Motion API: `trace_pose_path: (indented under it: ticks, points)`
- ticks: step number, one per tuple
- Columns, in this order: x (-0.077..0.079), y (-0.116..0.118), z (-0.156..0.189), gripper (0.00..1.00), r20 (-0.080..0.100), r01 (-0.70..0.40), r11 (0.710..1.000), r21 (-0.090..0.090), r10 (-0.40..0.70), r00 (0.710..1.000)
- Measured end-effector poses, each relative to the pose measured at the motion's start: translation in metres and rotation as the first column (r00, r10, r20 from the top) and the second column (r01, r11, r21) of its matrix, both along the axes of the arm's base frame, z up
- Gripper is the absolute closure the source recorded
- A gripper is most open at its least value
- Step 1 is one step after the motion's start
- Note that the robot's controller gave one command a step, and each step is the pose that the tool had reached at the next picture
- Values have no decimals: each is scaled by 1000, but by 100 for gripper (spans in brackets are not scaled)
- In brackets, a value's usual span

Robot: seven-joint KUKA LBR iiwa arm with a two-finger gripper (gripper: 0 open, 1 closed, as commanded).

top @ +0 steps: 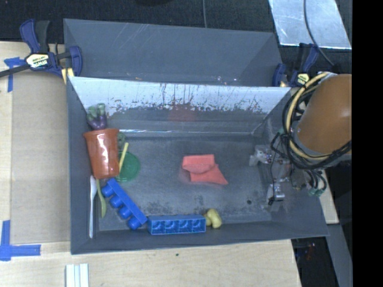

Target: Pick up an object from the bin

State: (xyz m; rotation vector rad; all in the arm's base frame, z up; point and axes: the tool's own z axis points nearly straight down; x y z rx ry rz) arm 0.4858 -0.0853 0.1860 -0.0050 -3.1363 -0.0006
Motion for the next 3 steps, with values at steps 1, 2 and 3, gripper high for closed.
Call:
trace_pose_path:
  ticks: [1, 2, 3]
  points:
    - [2, 0, 4, 0, 9, -2, 1000, -1, 2, 1000]
    - [71, 63, -50, 0, 15, 43, 999, 0, -43, 999]
    - [89, 80, -61, 0, 22, -59, 998, -6, 59, 998]
